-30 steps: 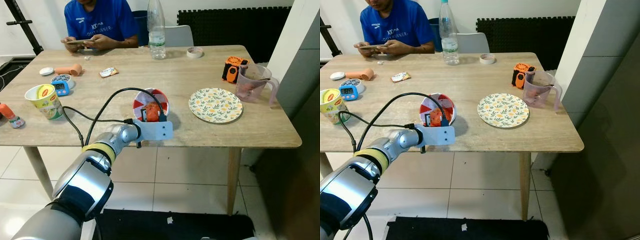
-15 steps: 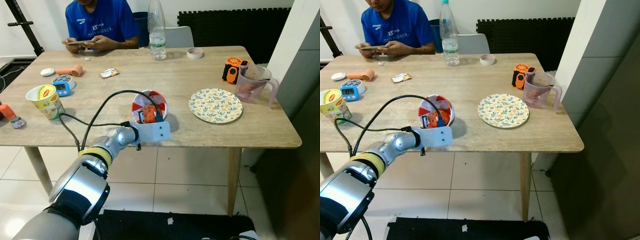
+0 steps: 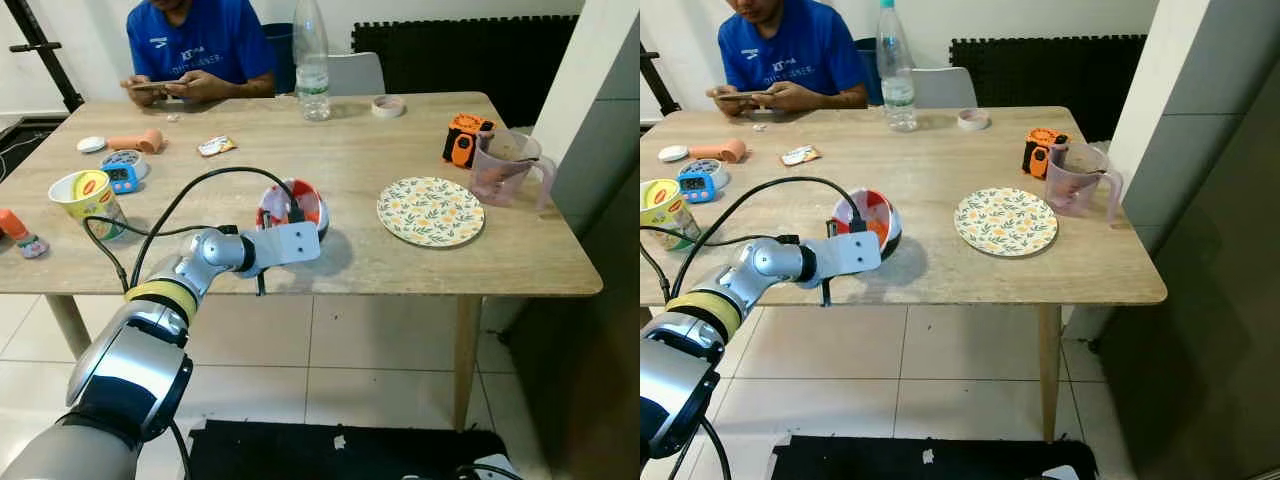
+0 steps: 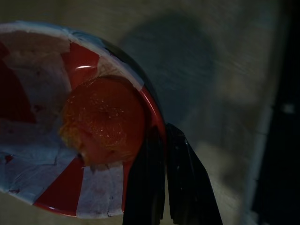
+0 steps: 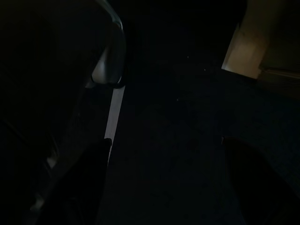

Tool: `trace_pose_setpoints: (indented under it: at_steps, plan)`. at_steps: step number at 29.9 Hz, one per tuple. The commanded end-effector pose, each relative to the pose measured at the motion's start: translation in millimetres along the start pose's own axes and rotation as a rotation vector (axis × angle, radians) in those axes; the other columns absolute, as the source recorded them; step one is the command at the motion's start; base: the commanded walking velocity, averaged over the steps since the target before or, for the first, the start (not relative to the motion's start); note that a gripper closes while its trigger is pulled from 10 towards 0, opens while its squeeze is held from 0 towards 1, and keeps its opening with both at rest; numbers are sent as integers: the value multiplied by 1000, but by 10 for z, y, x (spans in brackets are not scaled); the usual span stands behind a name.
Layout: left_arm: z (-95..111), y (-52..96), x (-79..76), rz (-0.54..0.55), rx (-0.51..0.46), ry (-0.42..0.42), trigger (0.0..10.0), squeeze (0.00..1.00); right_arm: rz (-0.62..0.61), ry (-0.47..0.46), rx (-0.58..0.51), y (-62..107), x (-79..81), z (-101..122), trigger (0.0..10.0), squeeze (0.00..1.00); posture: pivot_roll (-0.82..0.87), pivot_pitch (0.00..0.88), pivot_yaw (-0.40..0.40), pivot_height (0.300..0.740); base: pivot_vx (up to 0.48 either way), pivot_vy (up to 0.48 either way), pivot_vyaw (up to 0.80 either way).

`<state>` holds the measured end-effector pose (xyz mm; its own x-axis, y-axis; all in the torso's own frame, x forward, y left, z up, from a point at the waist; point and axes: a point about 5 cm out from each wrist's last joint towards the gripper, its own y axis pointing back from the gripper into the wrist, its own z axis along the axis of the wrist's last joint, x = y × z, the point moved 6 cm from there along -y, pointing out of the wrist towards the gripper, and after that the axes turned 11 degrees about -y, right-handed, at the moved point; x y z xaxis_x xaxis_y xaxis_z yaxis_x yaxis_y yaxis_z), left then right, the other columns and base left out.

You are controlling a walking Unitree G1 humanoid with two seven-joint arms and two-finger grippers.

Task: Restocking fridge

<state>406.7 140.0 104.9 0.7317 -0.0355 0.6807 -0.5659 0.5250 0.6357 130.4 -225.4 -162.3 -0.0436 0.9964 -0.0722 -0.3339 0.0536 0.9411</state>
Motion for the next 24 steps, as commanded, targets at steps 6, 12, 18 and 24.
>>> trace_pose_setpoints:
  at_steps: [6,12,18,24]
  plan:
    - [-278,245,-220,-178,67,14,8275,0,8,-4,20,-3,44,-49,10000,0,-29,0,44,740,0,0,0]
    - [4,355,-131,-192,-105,54,10000,0,9,-8,21,-3,43,-55,10000,0,-27,0,41,740,0,0,0]
    - [561,706,-111,-294,-416,46,10000,0,8,-7,25,-1,33,-66,10000,0,-23,0,40,740,0,0,0]
    - [864,997,-18,-294,-596,25,10000,0,12,-2,29,-3,62,-82,10000,0,-16,0,46,740,0,0,0]
